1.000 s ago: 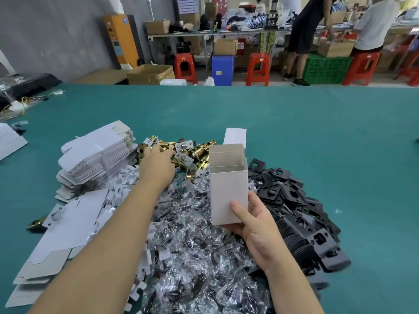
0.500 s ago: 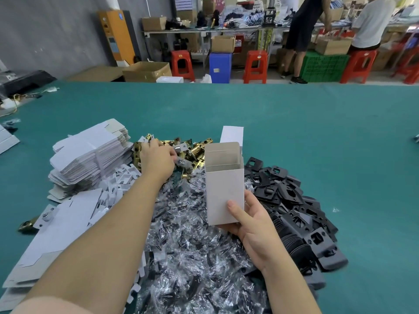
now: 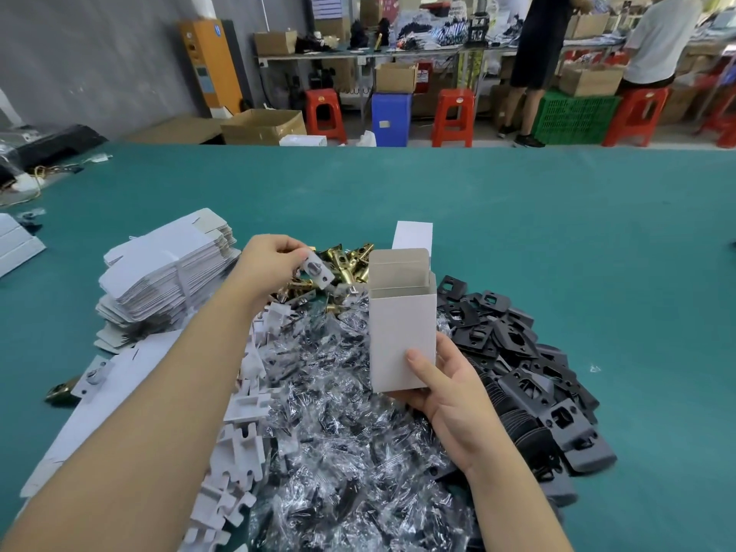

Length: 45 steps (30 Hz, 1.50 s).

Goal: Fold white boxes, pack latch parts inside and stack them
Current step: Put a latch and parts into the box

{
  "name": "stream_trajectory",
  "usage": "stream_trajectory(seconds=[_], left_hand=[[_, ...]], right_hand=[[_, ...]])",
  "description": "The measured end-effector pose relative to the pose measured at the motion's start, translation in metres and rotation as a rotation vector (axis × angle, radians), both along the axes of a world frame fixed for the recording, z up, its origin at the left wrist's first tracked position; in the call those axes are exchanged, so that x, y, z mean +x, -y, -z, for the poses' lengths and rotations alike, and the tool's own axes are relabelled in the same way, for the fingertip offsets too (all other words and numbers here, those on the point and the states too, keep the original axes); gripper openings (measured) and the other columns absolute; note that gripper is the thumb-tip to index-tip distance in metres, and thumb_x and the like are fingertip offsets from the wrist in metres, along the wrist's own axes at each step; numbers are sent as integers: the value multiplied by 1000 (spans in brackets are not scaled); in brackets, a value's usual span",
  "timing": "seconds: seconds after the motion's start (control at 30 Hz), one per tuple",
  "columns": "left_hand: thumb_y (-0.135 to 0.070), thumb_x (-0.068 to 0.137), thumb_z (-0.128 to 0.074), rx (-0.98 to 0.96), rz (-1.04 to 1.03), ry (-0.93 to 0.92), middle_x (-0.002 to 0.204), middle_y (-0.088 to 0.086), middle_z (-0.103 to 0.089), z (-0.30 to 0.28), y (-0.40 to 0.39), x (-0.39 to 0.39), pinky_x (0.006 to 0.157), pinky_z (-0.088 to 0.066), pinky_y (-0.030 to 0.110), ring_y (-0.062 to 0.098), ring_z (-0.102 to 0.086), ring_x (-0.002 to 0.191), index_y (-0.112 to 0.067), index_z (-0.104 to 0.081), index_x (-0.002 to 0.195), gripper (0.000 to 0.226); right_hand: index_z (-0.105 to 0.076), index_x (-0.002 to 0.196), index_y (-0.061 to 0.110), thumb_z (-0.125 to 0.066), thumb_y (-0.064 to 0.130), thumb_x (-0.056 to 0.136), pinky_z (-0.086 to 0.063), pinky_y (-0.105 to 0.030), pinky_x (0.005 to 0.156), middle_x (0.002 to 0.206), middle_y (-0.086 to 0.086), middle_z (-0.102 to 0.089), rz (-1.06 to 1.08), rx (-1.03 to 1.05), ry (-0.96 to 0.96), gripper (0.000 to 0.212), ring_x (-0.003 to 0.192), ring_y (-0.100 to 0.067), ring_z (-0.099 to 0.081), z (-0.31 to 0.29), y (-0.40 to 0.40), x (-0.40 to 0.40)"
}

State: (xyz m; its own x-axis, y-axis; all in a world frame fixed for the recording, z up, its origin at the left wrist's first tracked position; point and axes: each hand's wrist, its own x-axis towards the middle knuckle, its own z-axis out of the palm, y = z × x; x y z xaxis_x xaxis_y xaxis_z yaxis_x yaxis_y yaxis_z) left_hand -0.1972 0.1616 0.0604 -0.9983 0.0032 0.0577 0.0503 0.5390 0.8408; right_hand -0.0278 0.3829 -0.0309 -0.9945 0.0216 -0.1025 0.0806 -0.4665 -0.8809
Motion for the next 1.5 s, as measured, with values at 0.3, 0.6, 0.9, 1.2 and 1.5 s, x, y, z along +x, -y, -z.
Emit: stream_trajectory(seconds=[0.3, 0.6, 0.9, 1.2, 1.5], left_hand=[[-17, 95, -68, -353, 546, 136, 85, -16, -74, 10, 6, 55, 69, -56, 25, 13, -69, 77, -25, -72, 89, 11], [-58, 94, -62, -604, 503, 190, 84, -2, -73, 12, -14, 41, 65, -52, 35, 11, -60, 66, -29, -63, 99, 29], [-44, 91, -72, -742, 390, 132, 93, 8, -71, 28, -45, 30, 74, -56, 40, 24, -64, 78, -12, -74, 95, 32], [-35, 96, -67, -553, 343, 48, 80, 4, -69, -31, -3, 56, 56, -42, 25, 15, -52, 61, -22, -65, 89, 15], [-22, 91, -74, 163, 266, -291, 74, -5, -75, -103, 12, 98, 46, -35, 19, 10, -43, 48, -27, -74, 93, 6]], right_hand=[[-60, 131, 19, -75, 28, 83, -63, -47, 82, 125, -3, -72, 22, -14, 6, 51, 111, -28, -71, 4, -1, -1], [-61, 131, 19, -77, 28, 81, -62, -41, 77, 125, -7, -72, 25, -45, 12, 53, 110, -27, -72, 4, 0, -2], [-60, 132, 19, -78, 29, 81, -62, -43, 78, 125, -7, -72, 23, -51, 6, 55, 111, -28, -72, 3, 0, -3], [-58, 134, 17, -77, 25, 82, -63, -42, 78, 126, -6, -72, 27, -64, 1, 56, 111, -29, -71, 2, 0, -2], [-62, 130, 24, -80, 32, 81, -62, -40, 81, 125, -8, -72, -5, 12, -6, 53, 111, -30, -71, -2, 3, 2]])
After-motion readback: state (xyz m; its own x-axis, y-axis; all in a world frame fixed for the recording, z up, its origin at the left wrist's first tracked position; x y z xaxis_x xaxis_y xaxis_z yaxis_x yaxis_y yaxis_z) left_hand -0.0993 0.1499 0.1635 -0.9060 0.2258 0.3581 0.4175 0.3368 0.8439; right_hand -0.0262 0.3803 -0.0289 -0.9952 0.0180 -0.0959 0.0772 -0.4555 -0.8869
